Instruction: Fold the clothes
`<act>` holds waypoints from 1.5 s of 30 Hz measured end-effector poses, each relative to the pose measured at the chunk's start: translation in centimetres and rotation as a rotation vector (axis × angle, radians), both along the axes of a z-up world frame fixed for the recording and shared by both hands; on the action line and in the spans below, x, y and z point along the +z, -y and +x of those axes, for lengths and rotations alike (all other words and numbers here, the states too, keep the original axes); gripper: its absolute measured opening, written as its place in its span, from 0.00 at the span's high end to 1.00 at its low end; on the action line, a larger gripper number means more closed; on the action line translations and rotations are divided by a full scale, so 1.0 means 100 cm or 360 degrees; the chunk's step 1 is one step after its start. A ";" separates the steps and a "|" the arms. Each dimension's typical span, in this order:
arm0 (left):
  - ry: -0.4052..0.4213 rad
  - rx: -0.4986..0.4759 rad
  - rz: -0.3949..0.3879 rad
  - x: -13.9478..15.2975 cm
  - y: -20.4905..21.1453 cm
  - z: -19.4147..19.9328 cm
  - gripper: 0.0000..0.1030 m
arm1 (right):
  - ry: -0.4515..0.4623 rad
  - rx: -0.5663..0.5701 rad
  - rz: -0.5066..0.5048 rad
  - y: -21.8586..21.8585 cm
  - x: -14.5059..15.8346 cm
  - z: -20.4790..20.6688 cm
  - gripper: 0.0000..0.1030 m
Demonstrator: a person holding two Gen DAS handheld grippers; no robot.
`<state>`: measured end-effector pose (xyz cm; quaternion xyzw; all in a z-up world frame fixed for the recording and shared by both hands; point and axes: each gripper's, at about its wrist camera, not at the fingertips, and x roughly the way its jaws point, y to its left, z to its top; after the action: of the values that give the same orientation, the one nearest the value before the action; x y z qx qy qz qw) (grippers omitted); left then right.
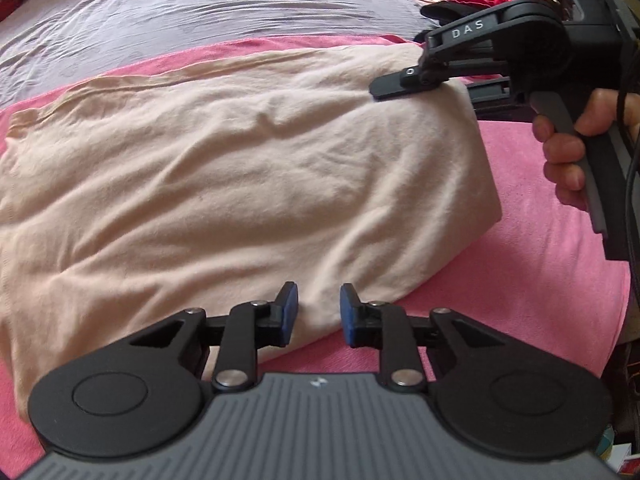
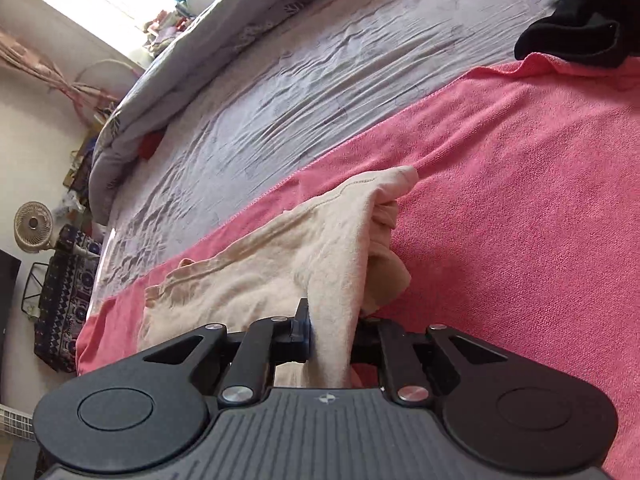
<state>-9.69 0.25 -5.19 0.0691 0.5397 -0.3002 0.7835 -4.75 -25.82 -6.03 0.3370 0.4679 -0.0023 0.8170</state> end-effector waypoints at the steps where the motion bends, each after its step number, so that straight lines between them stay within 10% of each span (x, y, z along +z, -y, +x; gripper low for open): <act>1: 0.0013 0.0042 0.0004 0.005 -0.008 -0.002 0.73 | -0.0023 -0.0023 -0.0017 -0.003 0.004 0.001 0.86; 17: -0.0001 0.0546 -0.0050 0.014 -0.186 -0.017 0.73 | -0.0174 0.0098 -0.0604 -0.240 0.050 0.048 0.85; 22: -0.0044 0.0581 -0.0092 0.009 -0.218 -0.024 0.73 | -0.0243 0.0206 -0.0768 -0.321 0.016 0.067 0.70; 30: -0.0022 0.0506 -0.0170 0.011 -0.228 -0.020 0.73 | 0.0142 0.0516 -0.0556 -0.314 0.060 0.035 0.28; 42: 0.0092 0.0440 -0.0127 0.031 -0.234 0.010 0.73 | 0.0234 0.1073 -0.1173 -0.327 0.052 -0.059 0.30; 45: 0.0058 0.0372 -0.0280 0.040 -0.238 0.020 0.72 | 0.0291 0.1146 -0.1205 -0.345 0.041 -0.067 0.31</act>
<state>-7.64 24.08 -1.16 -0.0576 0.5013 -0.2517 0.8258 -11.47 8.64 -1.95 -0.1646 0.4472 0.1390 0.8681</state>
